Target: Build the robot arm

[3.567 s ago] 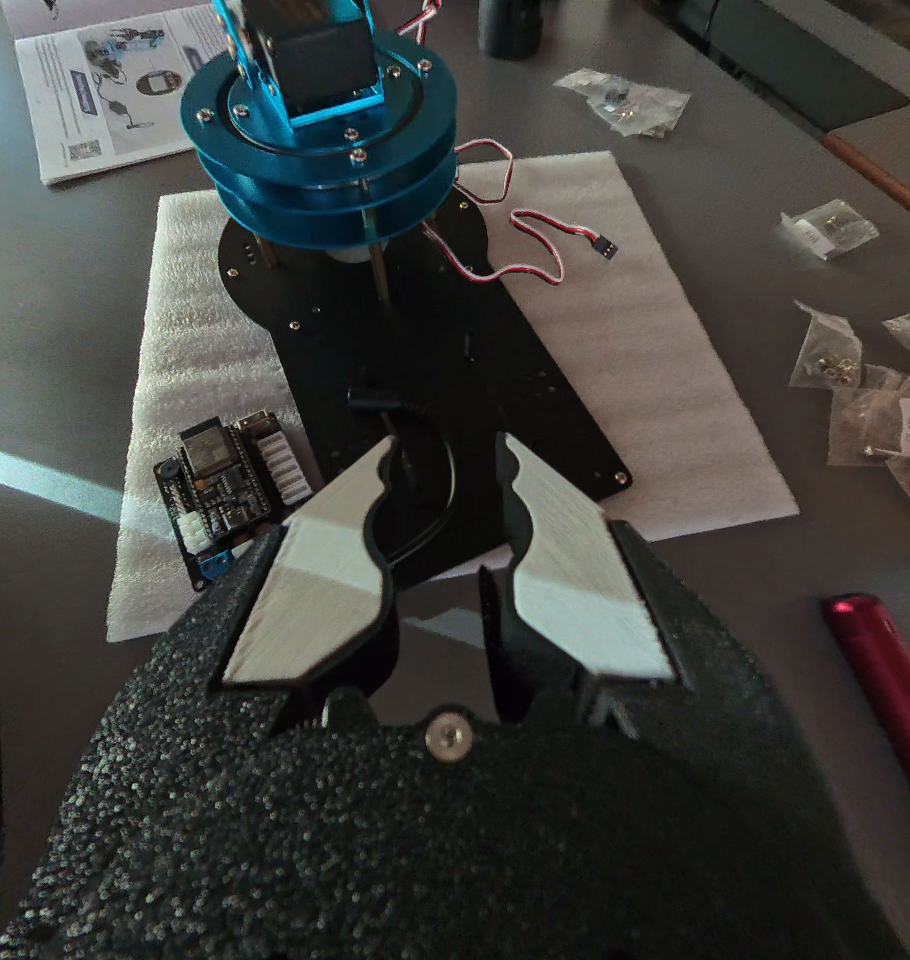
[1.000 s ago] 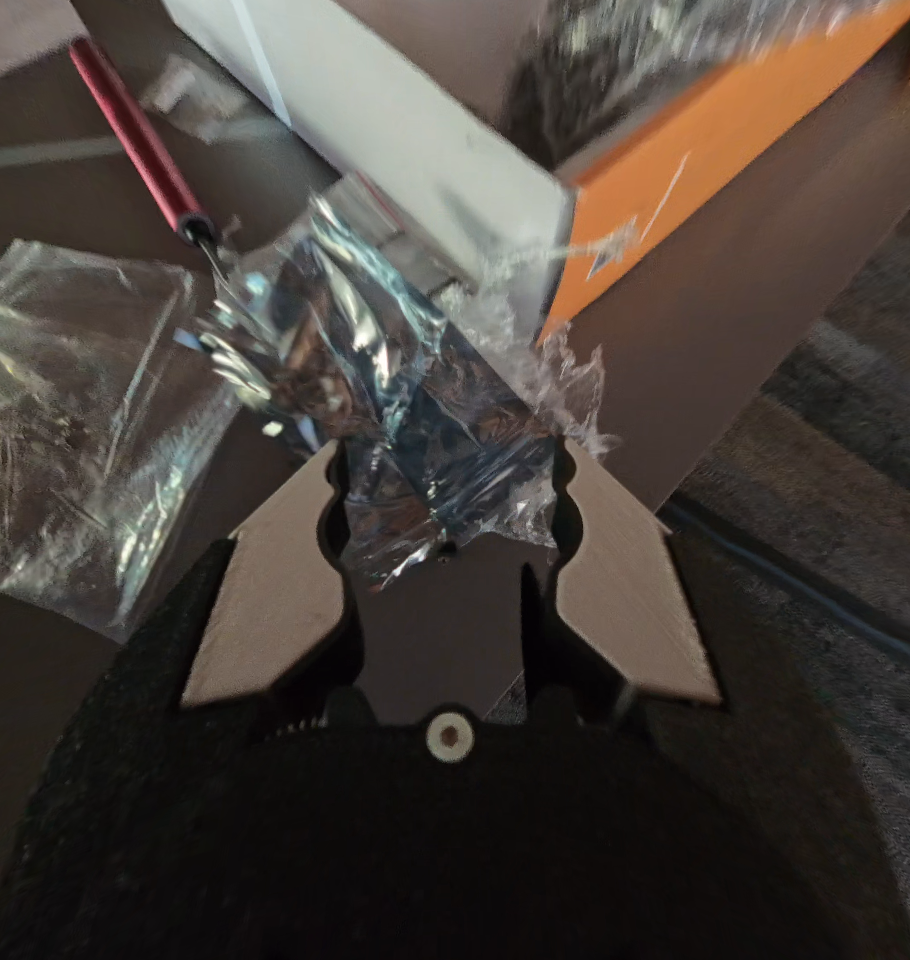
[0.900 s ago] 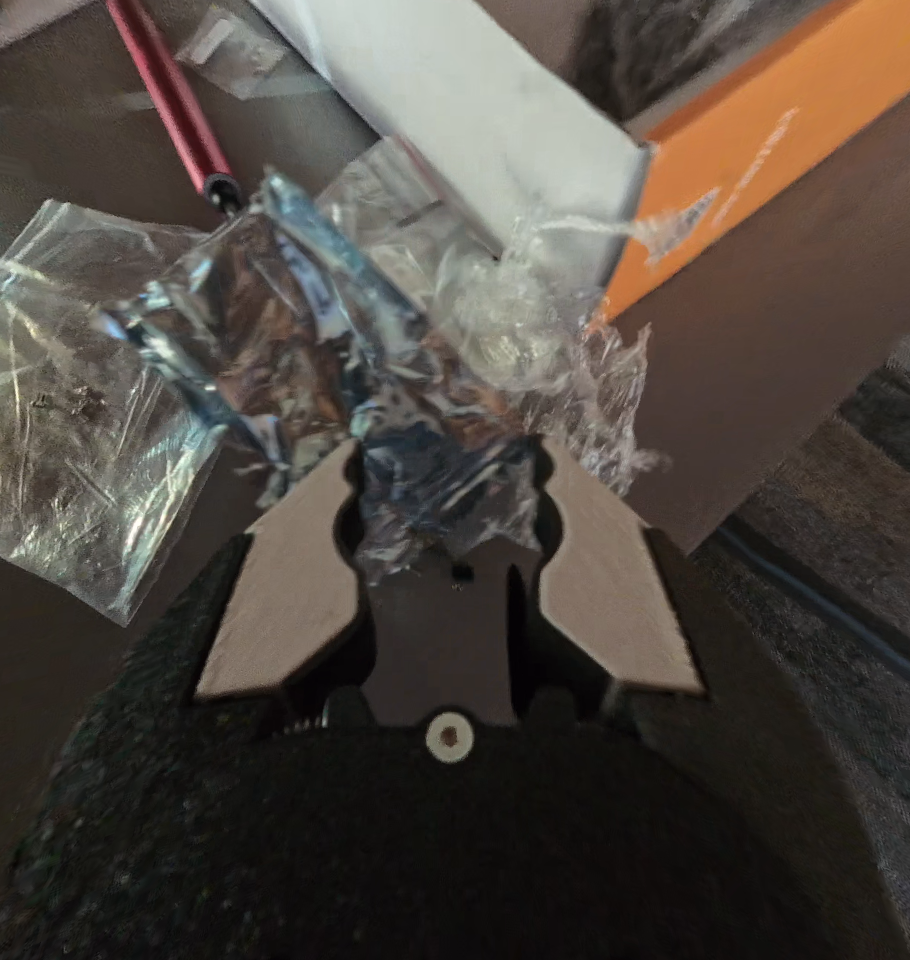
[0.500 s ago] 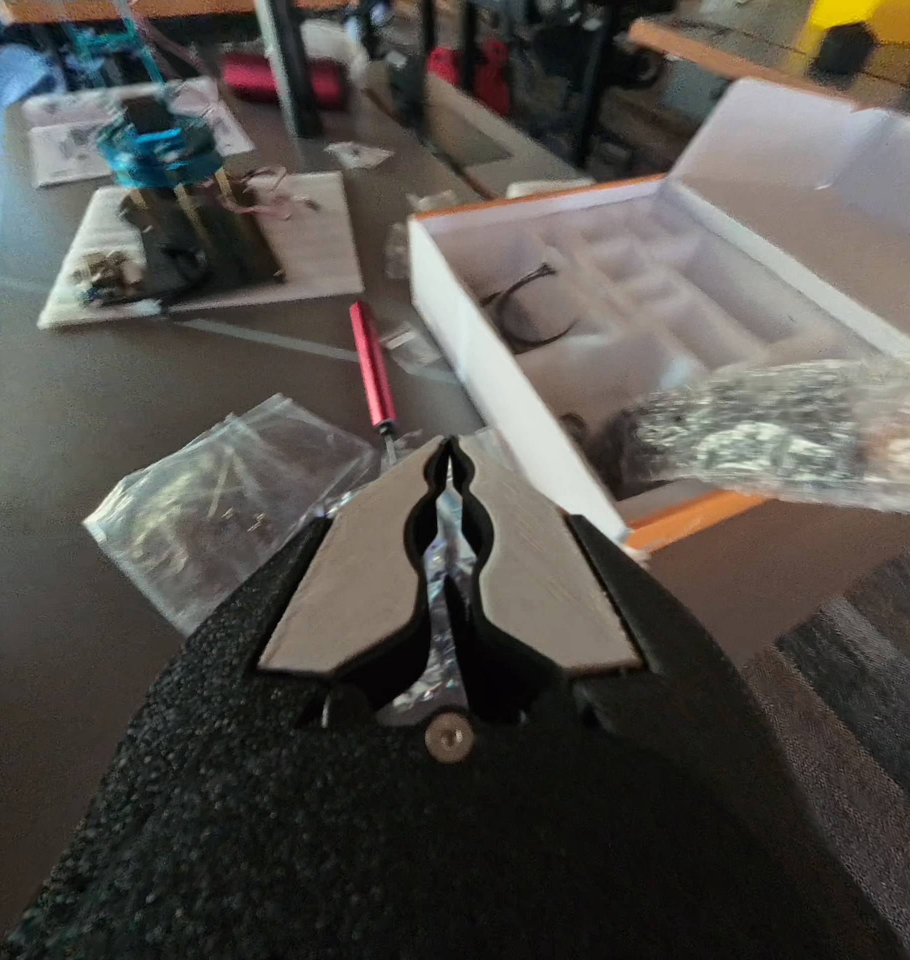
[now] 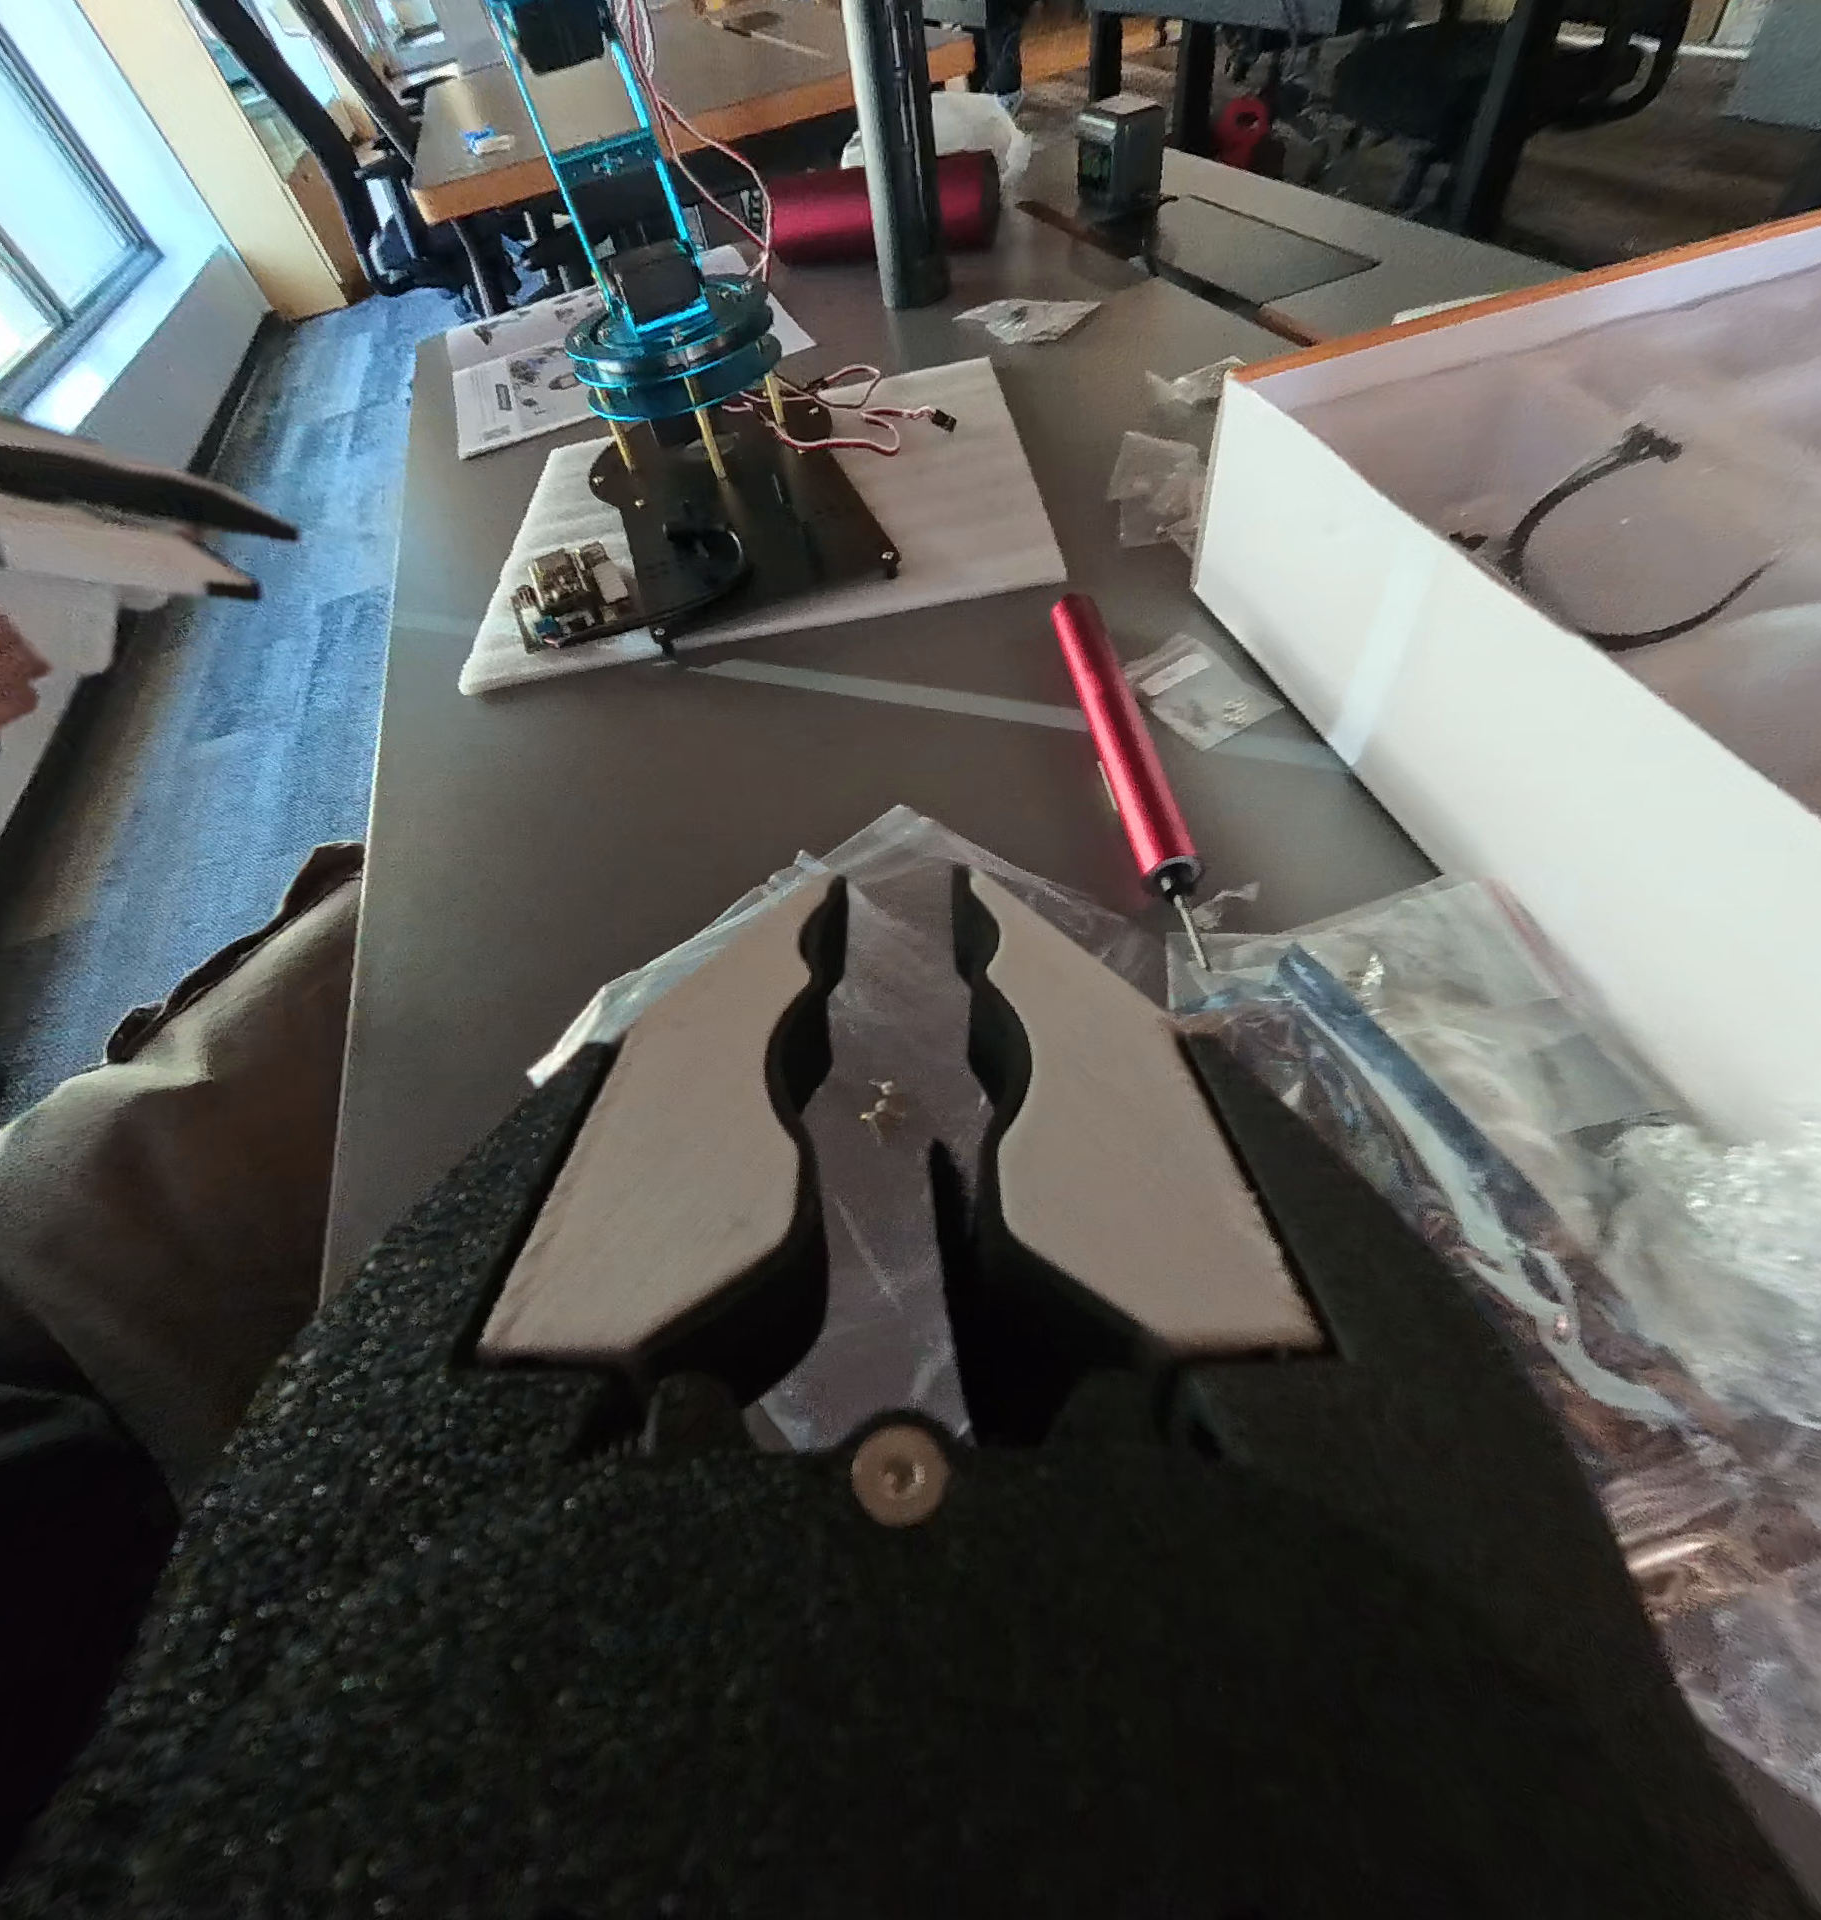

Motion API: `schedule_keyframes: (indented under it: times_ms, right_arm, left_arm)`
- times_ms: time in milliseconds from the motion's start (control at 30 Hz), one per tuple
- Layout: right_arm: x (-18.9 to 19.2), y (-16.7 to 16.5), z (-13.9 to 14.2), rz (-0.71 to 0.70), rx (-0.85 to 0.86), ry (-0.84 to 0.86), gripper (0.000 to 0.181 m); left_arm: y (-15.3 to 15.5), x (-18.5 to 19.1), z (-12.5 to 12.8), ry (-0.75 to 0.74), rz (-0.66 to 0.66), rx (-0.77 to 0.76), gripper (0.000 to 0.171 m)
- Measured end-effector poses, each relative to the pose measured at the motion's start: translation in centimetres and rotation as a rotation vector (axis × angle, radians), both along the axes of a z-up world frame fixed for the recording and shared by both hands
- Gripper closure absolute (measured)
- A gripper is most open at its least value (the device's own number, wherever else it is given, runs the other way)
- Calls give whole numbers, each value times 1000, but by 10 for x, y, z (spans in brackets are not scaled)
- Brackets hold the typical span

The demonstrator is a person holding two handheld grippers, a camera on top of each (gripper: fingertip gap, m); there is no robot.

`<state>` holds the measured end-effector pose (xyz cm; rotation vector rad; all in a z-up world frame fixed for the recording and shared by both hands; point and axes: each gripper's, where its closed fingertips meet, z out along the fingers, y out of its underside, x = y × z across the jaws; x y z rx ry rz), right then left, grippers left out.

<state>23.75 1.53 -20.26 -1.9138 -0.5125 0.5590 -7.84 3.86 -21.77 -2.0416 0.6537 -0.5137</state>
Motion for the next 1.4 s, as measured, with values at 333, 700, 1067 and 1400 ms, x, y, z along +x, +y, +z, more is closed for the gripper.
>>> schedule_keyframes:
  times_ms: [333, 700, 1067, 1400]
  right_arm:
    - [104, 35, 3, -270, 29, -134, 163]
    - [176, 13, -10, -462, -38, -100, 164]
    - [230, 33, 35, -551, -50, 13, 110]
    - [255, 149, 10, -545, -111, 199, 121]
  left_arm:
    - [103, 108, 8, 33, -190, 57, 120]
    - [157, 175, 12, 58, -258, 62, 119]
    - [125, 230, 38, -106, -352, 42, 119]
    - [133, 261, 7, -61, -445, 32, 119]
